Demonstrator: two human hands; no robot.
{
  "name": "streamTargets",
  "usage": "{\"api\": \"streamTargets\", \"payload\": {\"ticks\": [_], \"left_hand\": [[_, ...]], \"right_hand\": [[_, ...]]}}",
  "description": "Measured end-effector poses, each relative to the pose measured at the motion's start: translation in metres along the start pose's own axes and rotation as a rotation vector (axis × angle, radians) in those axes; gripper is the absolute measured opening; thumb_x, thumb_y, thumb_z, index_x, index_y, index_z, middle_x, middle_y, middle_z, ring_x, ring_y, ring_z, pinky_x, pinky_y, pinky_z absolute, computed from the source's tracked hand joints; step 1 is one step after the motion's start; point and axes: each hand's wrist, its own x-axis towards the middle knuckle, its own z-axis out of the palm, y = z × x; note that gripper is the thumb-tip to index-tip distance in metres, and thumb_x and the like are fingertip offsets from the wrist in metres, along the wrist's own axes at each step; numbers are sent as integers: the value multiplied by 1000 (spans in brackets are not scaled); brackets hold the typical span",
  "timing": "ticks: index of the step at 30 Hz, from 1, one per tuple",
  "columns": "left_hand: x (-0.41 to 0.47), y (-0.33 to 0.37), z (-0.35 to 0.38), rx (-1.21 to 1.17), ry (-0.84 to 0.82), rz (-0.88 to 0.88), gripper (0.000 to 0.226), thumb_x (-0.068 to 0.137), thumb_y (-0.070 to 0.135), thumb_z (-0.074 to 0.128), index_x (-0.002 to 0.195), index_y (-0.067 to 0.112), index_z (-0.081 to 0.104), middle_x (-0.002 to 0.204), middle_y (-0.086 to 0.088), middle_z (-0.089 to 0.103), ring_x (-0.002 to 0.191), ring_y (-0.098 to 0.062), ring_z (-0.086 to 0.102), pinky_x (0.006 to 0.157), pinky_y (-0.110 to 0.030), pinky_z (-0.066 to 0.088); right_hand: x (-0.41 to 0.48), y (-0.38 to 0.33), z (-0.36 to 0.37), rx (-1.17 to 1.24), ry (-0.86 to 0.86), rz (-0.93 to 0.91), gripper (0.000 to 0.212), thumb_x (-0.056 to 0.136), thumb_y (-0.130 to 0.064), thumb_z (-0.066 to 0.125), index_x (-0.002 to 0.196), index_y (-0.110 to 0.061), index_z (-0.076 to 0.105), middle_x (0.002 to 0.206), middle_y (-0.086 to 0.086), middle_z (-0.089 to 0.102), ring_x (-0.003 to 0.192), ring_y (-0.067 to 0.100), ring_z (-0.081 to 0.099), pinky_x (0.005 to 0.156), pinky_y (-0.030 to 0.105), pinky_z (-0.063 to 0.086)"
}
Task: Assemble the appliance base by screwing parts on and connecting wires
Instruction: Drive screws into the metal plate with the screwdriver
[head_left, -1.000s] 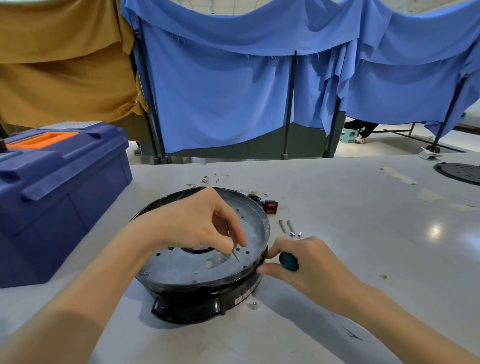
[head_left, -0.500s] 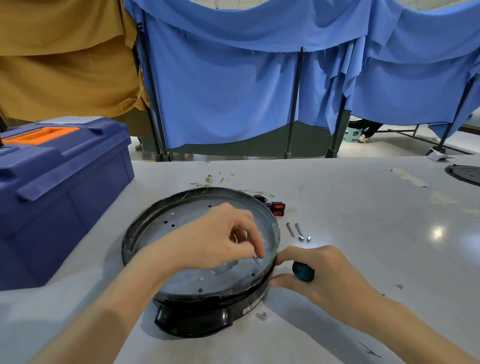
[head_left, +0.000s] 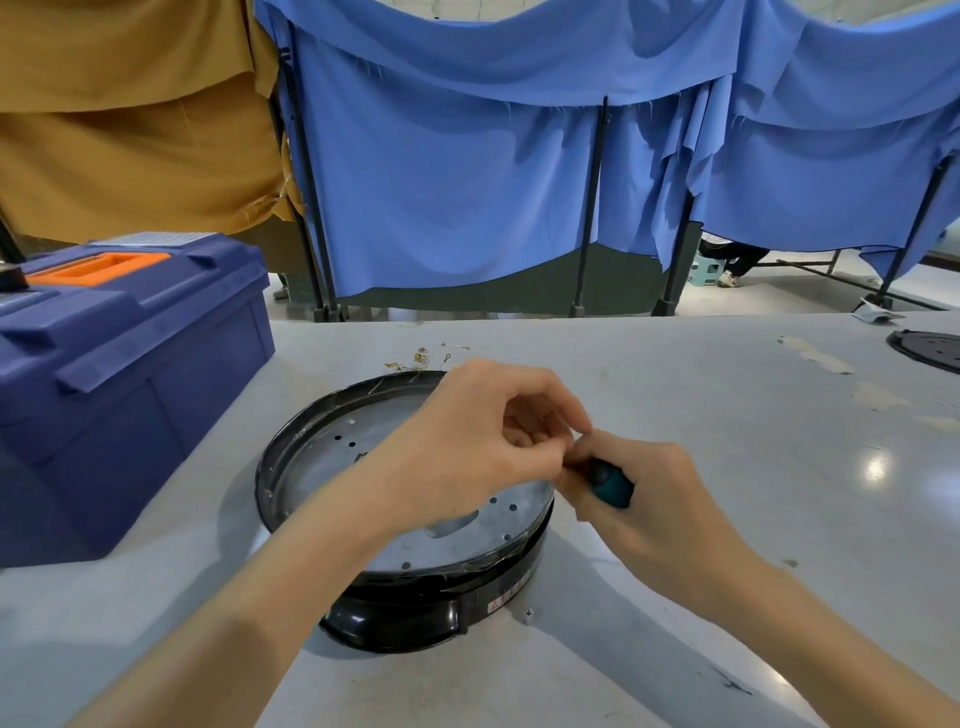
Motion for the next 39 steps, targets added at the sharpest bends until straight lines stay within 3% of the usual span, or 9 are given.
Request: {"api": "streamTargets", "payload": {"ticks": [3, 6, 11, 14, 18, 22, 26, 34, 39], "left_hand": [[-1, -8, -3, 5, 57, -65, 29, 79, 29, 79, 105, 20, 69, 98, 3, 70, 80, -10, 70, 77, -30, 59], [-9, -23, -9, 210, -45, -195, 39, 69, 54, 76, 95, 26, 68, 93, 12, 66, 76, 2, 64, 70, -18, 53], [-23, -38, -10, 262, -202, -300, 23, 78, 45, 77, 79, 22, 76, 74, 10, 72, 62, 2, 57, 57, -12, 44], [-23, -34, -12, 200, -290, -353, 28, 77, 51, 75, 87, 25, 79, 78, 9, 74, 69, -10, 64, 67, -23, 51], [-23, -25, -14, 167, -384, -378, 31, 70, 37, 86, 96, 23, 78, 75, 6, 72, 60, -2, 58, 62, -18, 48], [-24, -22, -13, 204, -386, -383, 23, 74, 20, 81, 96, 21, 77, 64, 11, 65, 58, -5, 55, 63, -25, 48], [-26, -18, -14, 225, -356, -370, 18, 74, 9, 73, 89, 18, 78, 65, 6, 69, 67, -12, 62, 73, -35, 54], [-27, -13, -16, 230, -381, -363, 15, 72, 5, 74, 77, 19, 77, 62, 1, 68, 61, -10, 58, 64, -24, 50], [-28, -18, -17, 233, -397, -335, 12, 72, 8, 74, 77, 19, 78, 73, -7, 71, 69, -26, 61, 67, -34, 51]], "right_hand": [[4, 6, -10, -84, -6, 19, 17, 91, -21, 67, 76, -14, 63, 58, -8, 55, 54, 16, 48, 53, 25, 40], [1, 14, -23, -108, -160, 28, 19, 91, -24, 68, 74, -17, 62, 57, -12, 47, 51, 10, 38, 52, 15, 31], [-12, 22, -19, -127, -345, 16, 10, 90, -28, 70, 86, -20, 73, 52, 1, 42, 50, 15, 34, 51, 19, 26], [-13, 23, -18, -154, -317, -29, 8, 89, -27, 70, 88, -20, 74, 55, 2, 51, 52, 16, 35, 52, 19, 26], [-14, 19, -18, -153, -294, -70, 15, 86, -33, 64, 92, -25, 76, 61, 1, 61, 52, 17, 38, 55, 15, 29], [-16, 17, -16, -193, -330, -74, 11, 88, -31, 69, 96, -28, 77, 65, -1, 65, 55, 15, 43, 57, 11, 29], [-16, 15, -16, -223, -349, -46, 11, 88, -25, 72, 97, -31, 77, 47, -18, 47, 50, 8, 43, 53, 13, 31], [-18, 10, -16, -327, -442, 14, 12, 91, -32, 68, 84, -23, 73, 53, -37, 47, 57, 2, 49, 50, 19, 26], [-19, 9, -16, -297, -421, 6, 14, 89, -28, 71, 80, -19, 74, 49, -27, 48, 52, 12, 44, 49, 17, 28]]}}
